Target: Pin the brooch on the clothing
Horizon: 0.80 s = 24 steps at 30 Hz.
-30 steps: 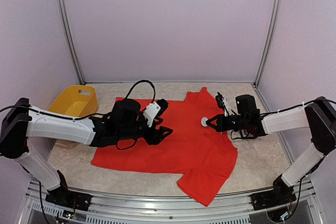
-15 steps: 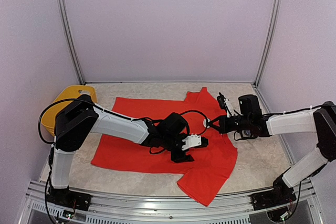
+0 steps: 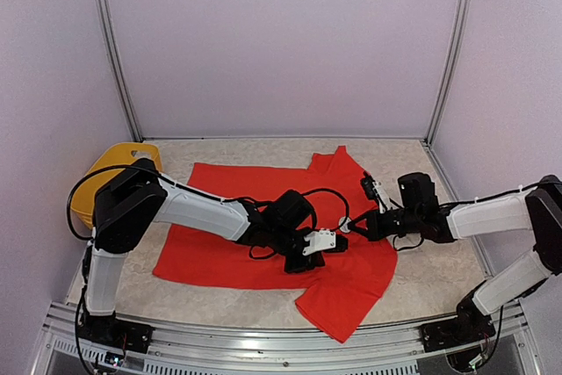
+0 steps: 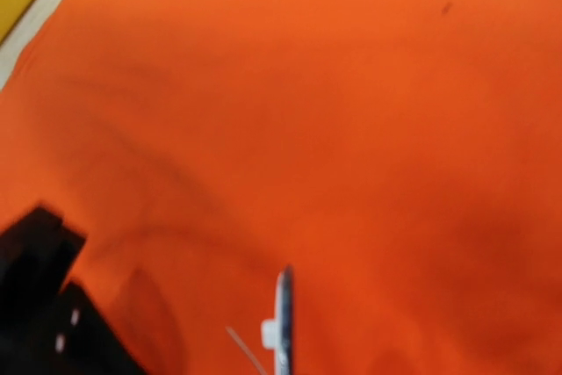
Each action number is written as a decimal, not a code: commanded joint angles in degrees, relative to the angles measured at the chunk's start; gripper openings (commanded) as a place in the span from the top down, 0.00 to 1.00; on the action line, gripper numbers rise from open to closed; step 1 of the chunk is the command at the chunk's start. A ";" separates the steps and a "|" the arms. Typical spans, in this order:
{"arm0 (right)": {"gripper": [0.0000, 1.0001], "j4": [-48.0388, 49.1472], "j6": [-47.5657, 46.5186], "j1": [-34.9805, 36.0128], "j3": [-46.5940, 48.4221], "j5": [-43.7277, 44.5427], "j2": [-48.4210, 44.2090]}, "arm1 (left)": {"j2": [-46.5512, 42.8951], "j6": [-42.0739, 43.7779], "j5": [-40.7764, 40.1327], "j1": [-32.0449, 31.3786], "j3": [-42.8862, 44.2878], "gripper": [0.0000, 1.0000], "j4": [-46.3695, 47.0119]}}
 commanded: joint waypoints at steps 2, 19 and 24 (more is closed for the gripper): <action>1.00 8.21 -2.76 4.68 -5.19 0.79 -1.71 | -3.86 -6.29 6.28 0.96 -7.69 1.00 11.23; 1.00 54.26 -28.36 21.34 -21.34 21.70 12.54 | -10.88 -14.10 12.63 2.22 -16.66 1.00 23.49; 1.00 55.83 -30.81 23.51 -21.72 21.76 15.31 | -10.79 -14.27 13.09 2.59 -16.27 1.00 23.37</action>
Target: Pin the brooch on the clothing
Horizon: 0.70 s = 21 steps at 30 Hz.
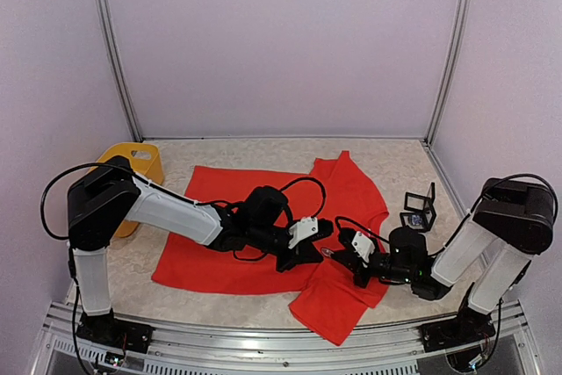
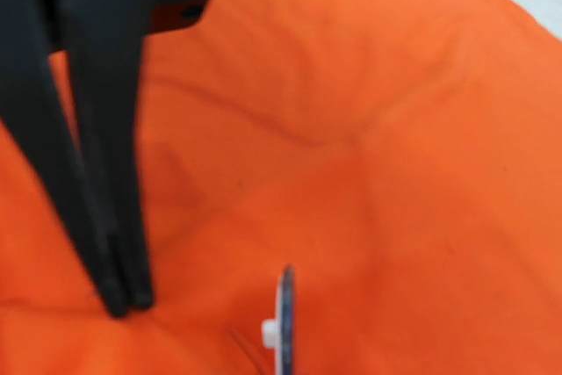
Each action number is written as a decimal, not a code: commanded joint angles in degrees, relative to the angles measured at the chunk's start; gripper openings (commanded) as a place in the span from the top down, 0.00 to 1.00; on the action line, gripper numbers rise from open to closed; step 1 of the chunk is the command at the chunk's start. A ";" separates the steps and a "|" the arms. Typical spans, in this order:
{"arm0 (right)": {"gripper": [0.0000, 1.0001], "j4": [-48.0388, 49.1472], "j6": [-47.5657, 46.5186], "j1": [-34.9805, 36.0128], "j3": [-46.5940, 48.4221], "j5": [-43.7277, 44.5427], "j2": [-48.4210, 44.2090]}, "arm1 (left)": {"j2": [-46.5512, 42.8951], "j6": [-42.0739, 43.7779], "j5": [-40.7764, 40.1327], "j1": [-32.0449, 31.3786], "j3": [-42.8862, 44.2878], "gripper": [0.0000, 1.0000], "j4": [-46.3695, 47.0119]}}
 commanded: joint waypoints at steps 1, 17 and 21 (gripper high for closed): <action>1.00 6.18 -4.21 2.09 -1.50 1.41 1.76 | -1.06 -0.97 2.18 0.54 -0.14 1.00 1.97; 1.00 11.94 1.57 1.76 -4.50 -9.99 -1.75 | -1.37 -2.10 1.10 0.54 -0.24 1.00 2.20; 1.00 14.21 3.51 0.79 -4.20 -11.57 -0.09 | -3.61 -2.97 1.09 0.54 -1.54 0.74 3.40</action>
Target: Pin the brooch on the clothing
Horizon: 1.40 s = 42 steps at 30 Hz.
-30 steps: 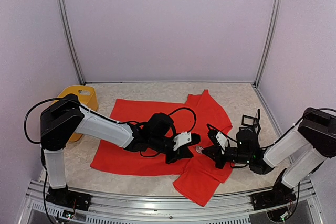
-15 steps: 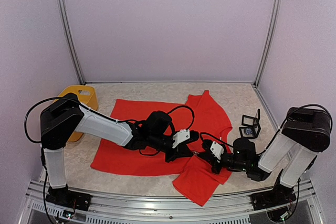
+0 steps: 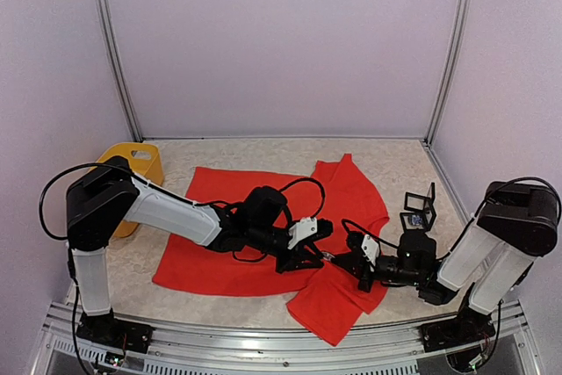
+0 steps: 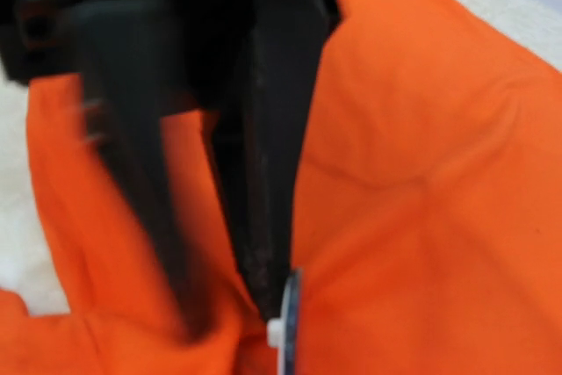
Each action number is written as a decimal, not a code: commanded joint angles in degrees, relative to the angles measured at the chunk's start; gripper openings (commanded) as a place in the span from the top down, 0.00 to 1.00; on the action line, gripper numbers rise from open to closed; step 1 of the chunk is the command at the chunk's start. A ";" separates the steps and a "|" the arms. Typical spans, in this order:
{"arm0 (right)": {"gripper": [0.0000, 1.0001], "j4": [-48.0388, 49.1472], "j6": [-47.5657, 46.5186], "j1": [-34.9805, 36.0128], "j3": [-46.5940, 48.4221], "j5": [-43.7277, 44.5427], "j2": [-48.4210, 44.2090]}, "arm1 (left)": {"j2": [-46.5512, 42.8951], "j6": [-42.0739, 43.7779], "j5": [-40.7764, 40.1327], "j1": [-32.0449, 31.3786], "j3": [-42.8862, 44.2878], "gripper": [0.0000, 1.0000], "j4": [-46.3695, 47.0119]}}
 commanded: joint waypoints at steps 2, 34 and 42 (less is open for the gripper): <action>1.00 7.03 3.73 -0.84 -0.30 -6.26 1.56 | -5.02 -1.19 -0.67 0.51 -2.09 0.63 2.66; 1.00 0.32 3.29 -2.12 2.28 -11.36 -0.93 | -2.23 1.40 2.97 0.86 0.56 0.96 0.26; 0.66 -3.43 5.91 -2.07 1.85 -9.86 -3.86 | -4.02 0.25 3.31 0.65 -1.37 1.00 2.17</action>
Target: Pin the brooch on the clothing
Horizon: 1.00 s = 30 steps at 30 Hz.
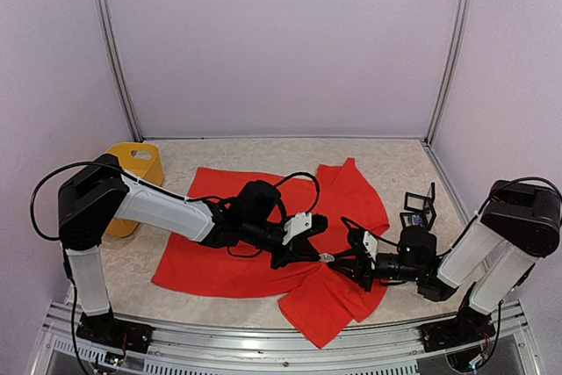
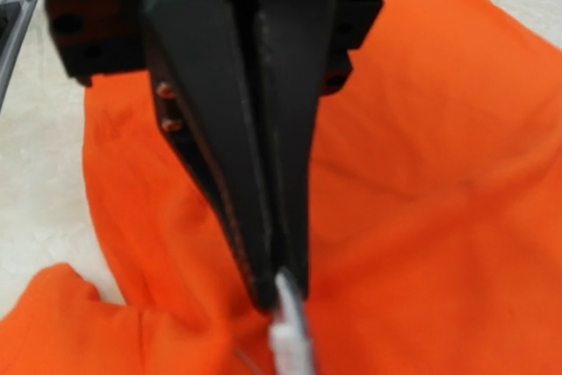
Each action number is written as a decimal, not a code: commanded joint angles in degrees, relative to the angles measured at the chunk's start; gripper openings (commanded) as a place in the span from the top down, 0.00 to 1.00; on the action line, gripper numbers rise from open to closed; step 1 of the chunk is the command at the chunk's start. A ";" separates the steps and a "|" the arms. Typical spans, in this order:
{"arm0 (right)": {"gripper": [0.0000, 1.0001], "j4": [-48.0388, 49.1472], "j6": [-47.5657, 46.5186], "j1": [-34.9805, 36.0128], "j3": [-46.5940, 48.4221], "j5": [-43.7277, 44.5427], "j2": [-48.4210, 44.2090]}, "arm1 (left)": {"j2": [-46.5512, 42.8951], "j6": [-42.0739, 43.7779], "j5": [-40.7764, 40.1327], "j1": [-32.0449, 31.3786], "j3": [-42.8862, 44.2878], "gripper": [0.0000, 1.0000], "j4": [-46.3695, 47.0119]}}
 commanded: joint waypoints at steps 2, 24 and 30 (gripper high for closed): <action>0.50 -5.13 3.95 0.21 0.30 -3.16 -4.85 | -1.52 -1.09 0.19 -0.50 -0.08 1.00 3.58; 1.00 -2.63 15.95 -1.53 -0.81 0.51 4.35 | -5.15 -1.20 4.75 -0.51 -1.74 1.00 2.20; 1.00 -9.55 14.99 -2.14 3.24 -2.08 0.60 | -4.30 -0.74 3.81 -0.72 -1.86 1.00 1.88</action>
